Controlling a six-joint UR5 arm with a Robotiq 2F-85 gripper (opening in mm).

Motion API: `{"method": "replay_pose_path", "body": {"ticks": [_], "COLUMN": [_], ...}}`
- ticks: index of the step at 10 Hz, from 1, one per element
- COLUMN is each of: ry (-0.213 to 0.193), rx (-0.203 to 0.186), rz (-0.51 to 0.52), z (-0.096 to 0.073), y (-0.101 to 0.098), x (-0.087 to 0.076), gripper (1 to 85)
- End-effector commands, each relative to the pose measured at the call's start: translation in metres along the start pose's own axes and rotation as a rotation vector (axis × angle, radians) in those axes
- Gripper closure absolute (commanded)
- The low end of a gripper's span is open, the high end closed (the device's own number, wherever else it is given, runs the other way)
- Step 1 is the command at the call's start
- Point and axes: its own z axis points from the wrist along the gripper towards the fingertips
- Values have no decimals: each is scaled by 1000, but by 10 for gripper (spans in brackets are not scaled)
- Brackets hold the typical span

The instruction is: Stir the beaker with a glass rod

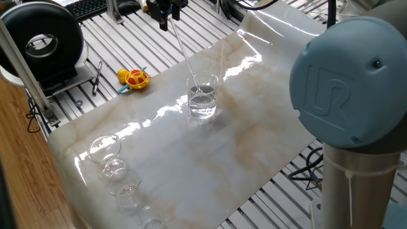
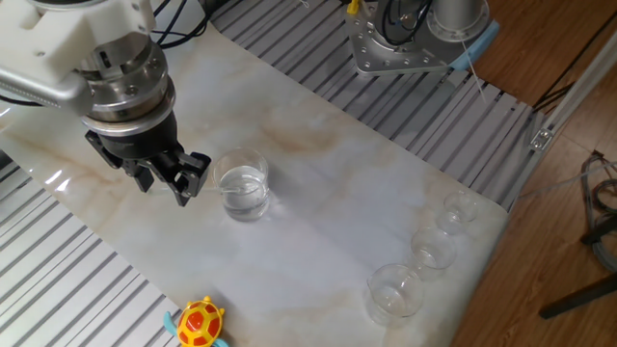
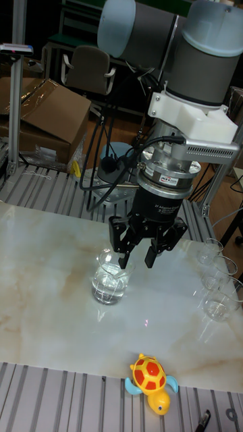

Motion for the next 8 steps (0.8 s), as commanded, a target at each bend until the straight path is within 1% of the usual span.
{"method": "replay_pose_path", "body": {"ticks": [1, 3, 4, 5, 7, 8], "ry": [-8, -10, -21, -41, -60, -60], "rx": [-37, -38, -37, -32, -12, 3], "rz": [16, 8, 11, -2, -15, -32], "z": [-3, -3, -3, -3, -3, -3], "y": [9, 9, 9, 8, 3, -1], "x": [0, -1, -3, -8, -14, -14], "gripper": [357, 357, 357, 357, 350, 343]}}
